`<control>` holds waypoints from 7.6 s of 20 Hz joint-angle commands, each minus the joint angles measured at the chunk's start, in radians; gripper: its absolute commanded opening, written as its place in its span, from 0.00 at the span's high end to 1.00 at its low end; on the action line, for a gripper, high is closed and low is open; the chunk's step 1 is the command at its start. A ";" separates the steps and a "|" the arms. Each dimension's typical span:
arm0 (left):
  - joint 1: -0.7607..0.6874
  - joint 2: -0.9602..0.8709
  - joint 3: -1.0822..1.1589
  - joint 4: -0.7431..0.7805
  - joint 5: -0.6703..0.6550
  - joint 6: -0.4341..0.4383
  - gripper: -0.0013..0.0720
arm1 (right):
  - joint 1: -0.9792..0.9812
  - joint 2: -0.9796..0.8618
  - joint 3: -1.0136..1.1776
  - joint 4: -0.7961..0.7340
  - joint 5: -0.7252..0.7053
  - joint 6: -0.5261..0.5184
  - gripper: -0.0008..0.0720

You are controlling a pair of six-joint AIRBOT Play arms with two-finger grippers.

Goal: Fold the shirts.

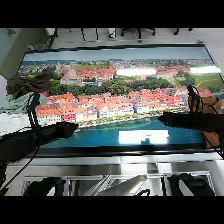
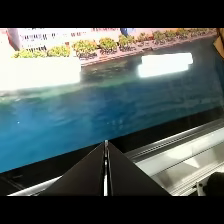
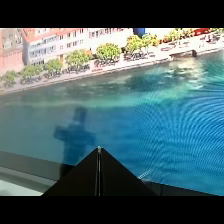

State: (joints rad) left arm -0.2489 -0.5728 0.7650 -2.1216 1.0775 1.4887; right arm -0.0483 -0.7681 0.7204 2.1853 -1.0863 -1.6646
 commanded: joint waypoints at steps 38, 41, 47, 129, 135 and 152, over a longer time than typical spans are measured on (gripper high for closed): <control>0.602 -1.497 1.259 0.712 -0.436 -0.027 0.96 | 0.001 0.000 0.000 0.000 -0.001 0.001 0.95; 0.599 -1.416 1.259 0.707 -0.330 -0.026 0.96 | 0.001 0.000 0.000 0.000 -0.001 0.001 0.95; 0.599 -1.386 1.259 0.705 0.103 0.097 0.96 | 0.001 0.000 0.000 0.000 -0.001 0.001 0.95; -0.264 -0.973 0.224 -0.080 -0.157 0.048 0.25 | 0.276 -0.516 -0.145 0.160 0.226 -0.041 0.35; -0.309 -0.978 0.225 -0.080 -0.253 0.047 0.30 | 0.324 -0.612 -0.073 0.169 0.243 -0.053 0.67; -0.017 -0.141 0.771 -0.021 -0.512 0.048 0.96 | -0.027 -0.077 1.028 0.171 -0.013 -0.185 0.96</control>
State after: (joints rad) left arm -0.3382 -0.8780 1.3224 -2.1838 0.6044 1.5349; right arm -0.0013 -0.9146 1.4029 2.3646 -1.0790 -1.8088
